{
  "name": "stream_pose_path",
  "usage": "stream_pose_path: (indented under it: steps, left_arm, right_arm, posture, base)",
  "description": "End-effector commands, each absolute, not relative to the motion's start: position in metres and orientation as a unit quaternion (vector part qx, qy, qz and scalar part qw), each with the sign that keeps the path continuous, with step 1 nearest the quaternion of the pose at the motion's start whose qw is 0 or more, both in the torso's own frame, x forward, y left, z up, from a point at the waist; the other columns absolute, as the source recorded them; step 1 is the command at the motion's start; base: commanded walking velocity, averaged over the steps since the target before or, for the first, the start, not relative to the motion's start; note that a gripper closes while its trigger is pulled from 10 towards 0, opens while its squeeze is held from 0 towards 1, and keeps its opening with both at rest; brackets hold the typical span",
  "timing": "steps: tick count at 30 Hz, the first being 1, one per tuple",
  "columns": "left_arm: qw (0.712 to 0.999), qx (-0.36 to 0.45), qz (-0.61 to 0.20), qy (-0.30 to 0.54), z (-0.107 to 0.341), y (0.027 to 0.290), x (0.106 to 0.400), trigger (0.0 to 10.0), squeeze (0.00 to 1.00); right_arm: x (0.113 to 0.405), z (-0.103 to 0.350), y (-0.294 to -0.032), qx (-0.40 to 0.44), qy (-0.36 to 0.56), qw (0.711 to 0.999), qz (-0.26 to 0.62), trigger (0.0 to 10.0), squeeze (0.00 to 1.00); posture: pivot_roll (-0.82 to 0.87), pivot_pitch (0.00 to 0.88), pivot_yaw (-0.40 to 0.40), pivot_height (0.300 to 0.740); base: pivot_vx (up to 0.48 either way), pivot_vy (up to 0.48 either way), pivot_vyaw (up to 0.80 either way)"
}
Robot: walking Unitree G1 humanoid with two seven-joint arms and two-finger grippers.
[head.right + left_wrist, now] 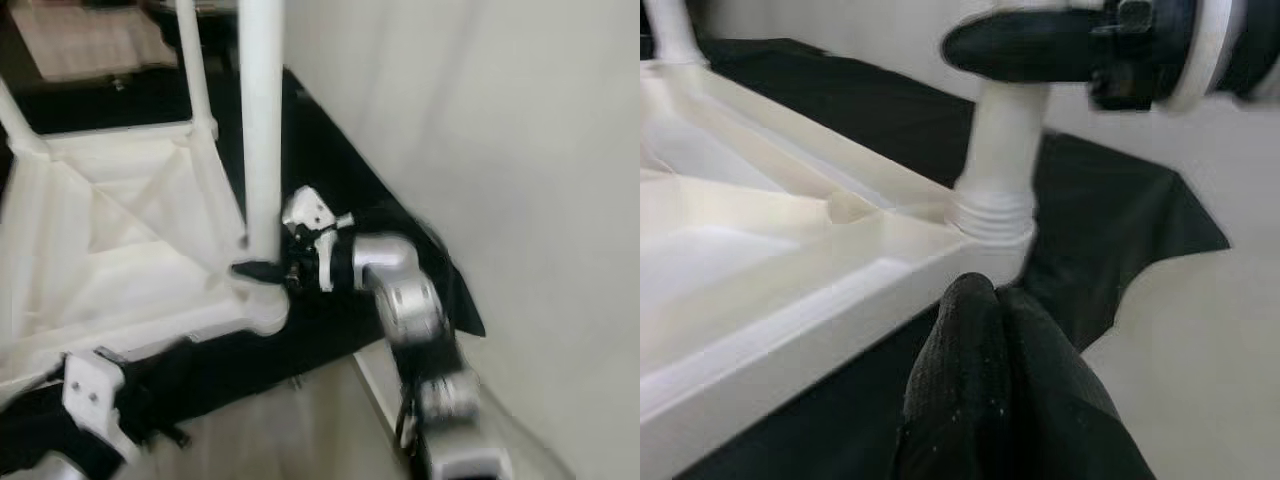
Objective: Building children table
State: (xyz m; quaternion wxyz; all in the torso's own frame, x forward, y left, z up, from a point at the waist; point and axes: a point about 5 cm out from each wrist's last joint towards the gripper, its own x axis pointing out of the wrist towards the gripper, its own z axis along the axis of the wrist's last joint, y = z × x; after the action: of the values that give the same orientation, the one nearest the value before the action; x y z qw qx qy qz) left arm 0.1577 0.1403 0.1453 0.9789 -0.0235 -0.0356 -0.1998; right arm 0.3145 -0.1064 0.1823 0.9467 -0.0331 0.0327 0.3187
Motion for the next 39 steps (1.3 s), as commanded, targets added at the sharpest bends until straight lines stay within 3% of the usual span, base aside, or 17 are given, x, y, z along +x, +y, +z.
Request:
stream_pose_path:
  steps: [1,9,10,11,12,15,16,17,18,21,22,24,25,28,31,38,39]
  left_arm:
    - [0.979,-0.033,-0.199,-0.038,0.144,0.143,0.161,10.0,0.0]
    - [0.966,-0.05,-0.251,-0.038,0.144,0.138,0.168,10.0,0.0]
    - [0.964,-0.057,-0.257,-0.037,0.144,0.138,0.168,10.0,0.0]
    - [0.964,-0.057,-0.257,-0.037,0.144,0.138,0.168,10.0,0.0]
    - [0.963,-0.067,-0.258,-0.035,0.144,0.138,0.169,10.0,0.0]
    - [0.963,-0.078,-0.257,-0.034,0.144,0.139,0.168,10.0,0.0]
    - [0.963,-0.079,-0.255,-0.034,0.145,0.139,0.168,10.0,0.0]
    - [0.963,-0.079,-0.255,-0.034,0.145,0.139,0.168,10.0,0.0]
    - [0.963,-0.079,-0.254,-0.035,0.145,0.139,0.168,10.0,0.0]
    - [0.963,-0.085,-0.254,-0.036,0.145,0.14,0.168,10.0,0.0]
    - [0.962,-0.089,-0.254,-0.036,0.145,0.139,0.168,10.0,0.0]
    - [0.961,-0.093,-0.256,-0.037,0.145,0.139,0.168,10.0,0.0]
    - [0.961,-0.093,-0.256,-0.037,0.145,0.139,0.168,10.0,0.0]
    - [0.961,-0.094,-0.257,-0.037,0.145,0.139,0.168,10.0,0.0]
    - [0.961,-0.092,-0.257,-0.037,0.145,0.139,0.167,10.0,0.0]
    - [0.963,-0.086,-0.253,-0.037,0.146,0.139,0.165,10.0,0.0]
    - [0.963,-0.083,-0.252,-0.038,0.146,0.139,0.165,10.0,0.0]
  right_arm:
    - [0.311,0.16,-0.152,-0.065,0.106,0.976,0.176,0.0,0.0]
    - [0.305,0.168,-0.117,-0.056,0.094,0.961,0.255,0.0,0.0]
    - [0.302,0.169,-0.107,-0.062,0.098,0.951,0.287,1.5,0.0]
    - [0.302,0.169,-0.107,-0.062,0.098,0.951,0.287,1.5,0.0]
    - [0.303,0.175,-0.097,-0.057,0.088,0.941,0.322,10.0,0.0]
    - [0.298,0.186,-0.085,-0.044,0.079,0.939,0.331,10.0,0.0]
    - [0.297,0.187,-0.084,-0.053,0.085,0.938,0.332,10.0,0.8]
    - [0.297,0.187,-0.084,-0.053,0.085,0.938,0.332,10.0,0.8]
    - [0.297,0.19,-0.081,-0.048,0.085,0.928,0.359,10.0,1.0]
    - [0.31,0.205,-0.078,-0.072,0.045,0.894,0.44,10.0,1.0]
    - [0.321,0.215,-0.08,-0.096,0.028,0.857,0.506,10.0,0.08]
    - [0.331,0.227,-0.084,-0.146,0.009,0.806,0.573,10.0,0.0]
    - [0.331,0.227,-0.084,-0.146,0.009,0.806,0.573,10.0,0.0]
    - [0.328,0.229,-0.083,-0.15,0.025,0.739,0.656,10.0,0.0]
    - [0.328,0.226,-0.084,-0.176,0.034,0.706,0.685,10.0,0.0]
    - [0.342,0.234,-0.079,-0.169,0.043,0.676,0.716,10.0,0.0]
    - [0.346,0.233,-0.08,-0.17,0.044,0.673,0.719,2.8,0.0]
  posture:
    - [-0.14,0.139,-0.054,0.74]
    - [-0.12,0.141,-0.06,0.74]
    - [-0.12,0.143,-0.06,0.74]
    - [-0.12,0.143,-0.06,0.74]
    - [-0.11,0.145,-0.057,0.74]
    - [-0.11,0.145,-0.057,0.74]
    - [-0.11,0.145,-0.055,0.74]
    - [-0.11,0.145,-0.055,0.74]
    - [-0.11,0.145,-0.054,0.74]
    - [-0.1,0.142,-0.052,0.74]
    - [-0.09,0.142,-0.056,0.74]
    - [-0.08,0.142,-0.059,0.74]
    - [-0.08,0.142,-0.059,0.74]
    - [-0.07,0.143,-0.059,0.74]
    - [-0.07,0.144,-0.063,0.74]
    - [-0.05,0.154,-0.064,0.74]
    - [-0.05,0.157,-0.066,0.74]
  base:
    - [0.0,0.0,0.0]
    - [0.0,0.0,0.0]
    - [0.0,0.0,0.0]
    - [0.0,0.0,0.0]
    - [0.0,0.0,0.0]
    - [0.0,0.0,0.0]
    - [0.0,0.0,0.0]
    - [0.0,0.0,0.0]
    - [0.0,0.0,0.0]
    - [0.0,0.0,0.0]
    - [0.0,0.0,0.0]
    - [0.0,0.0,0.0]
    - [0.0,0.0,0.0]
    - [0.0,0.0,0.0]
    - [0.0,0.0,0.0]
    - [0.0,0.0,0.0]
    - [0.0,0.0,0.0]
